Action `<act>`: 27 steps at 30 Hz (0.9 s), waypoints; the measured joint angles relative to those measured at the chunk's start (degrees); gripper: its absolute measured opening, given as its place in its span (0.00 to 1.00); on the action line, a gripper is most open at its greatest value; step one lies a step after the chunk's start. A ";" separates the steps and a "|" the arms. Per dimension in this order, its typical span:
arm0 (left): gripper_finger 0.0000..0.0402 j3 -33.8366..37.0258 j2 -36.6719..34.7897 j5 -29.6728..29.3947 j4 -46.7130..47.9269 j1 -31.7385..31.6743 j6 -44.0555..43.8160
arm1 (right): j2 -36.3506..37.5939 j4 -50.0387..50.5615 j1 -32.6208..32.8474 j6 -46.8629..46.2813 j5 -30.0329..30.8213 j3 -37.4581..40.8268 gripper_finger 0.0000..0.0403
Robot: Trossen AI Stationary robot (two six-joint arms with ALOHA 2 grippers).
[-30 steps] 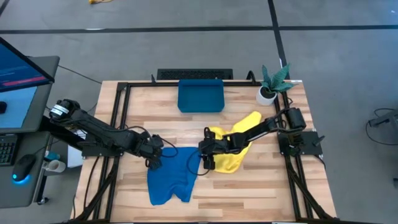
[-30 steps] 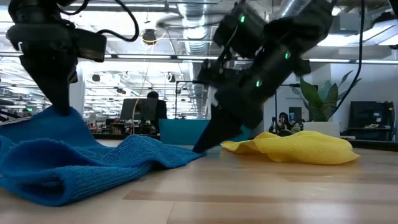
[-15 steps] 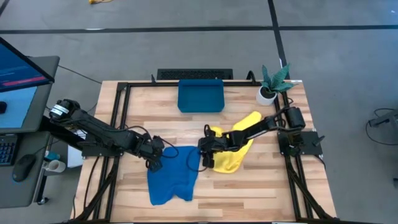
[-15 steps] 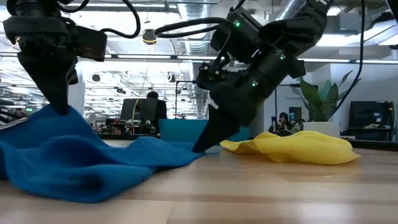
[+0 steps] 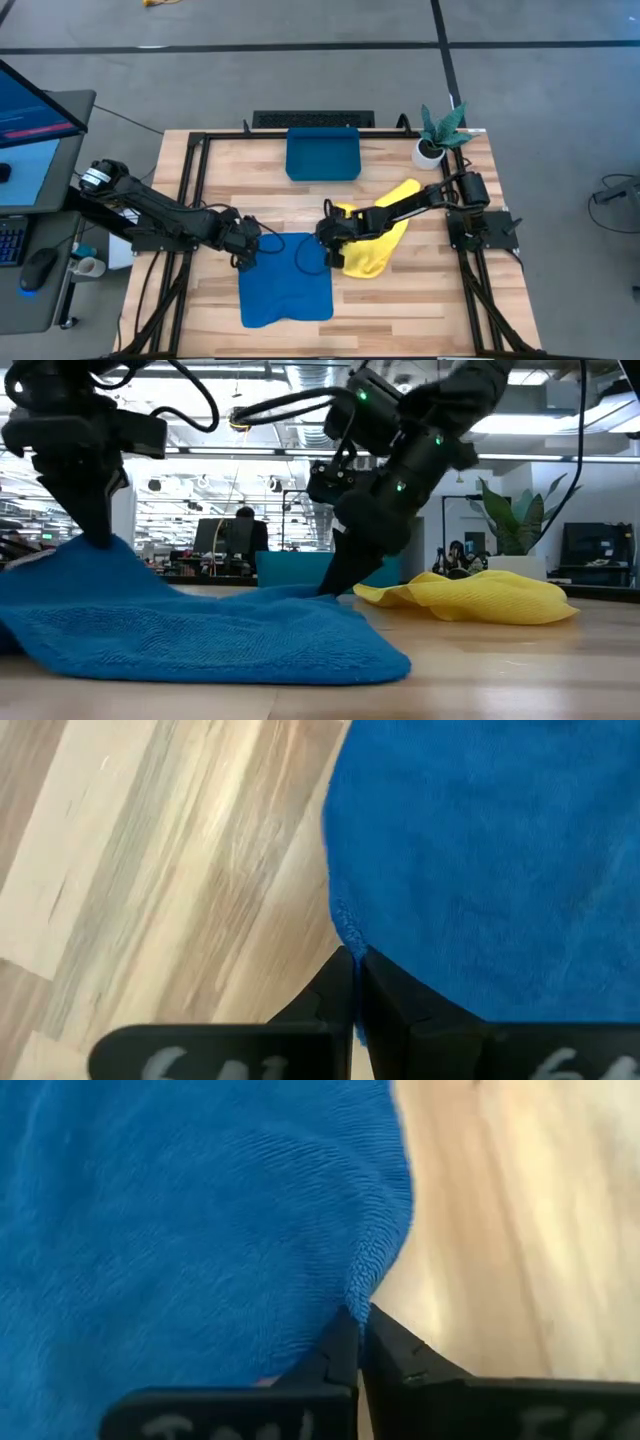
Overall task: Roll microfiber towels into tight, uniform cylinder then place into a basket
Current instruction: Fold the blue towel
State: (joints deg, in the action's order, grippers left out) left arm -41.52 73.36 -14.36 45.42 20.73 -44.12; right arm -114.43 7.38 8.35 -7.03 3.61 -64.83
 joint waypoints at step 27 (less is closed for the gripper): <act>0.00 -14.01 0.02 -6.21 19.86 5.70 -1.00 | 11.73 21.86 9.42 3.00 23.07 -12.79 0.02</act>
State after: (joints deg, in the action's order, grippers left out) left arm -55.52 73.38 -20.57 65.28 26.43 -45.12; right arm -102.70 29.24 17.77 -4.03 26.68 -77.62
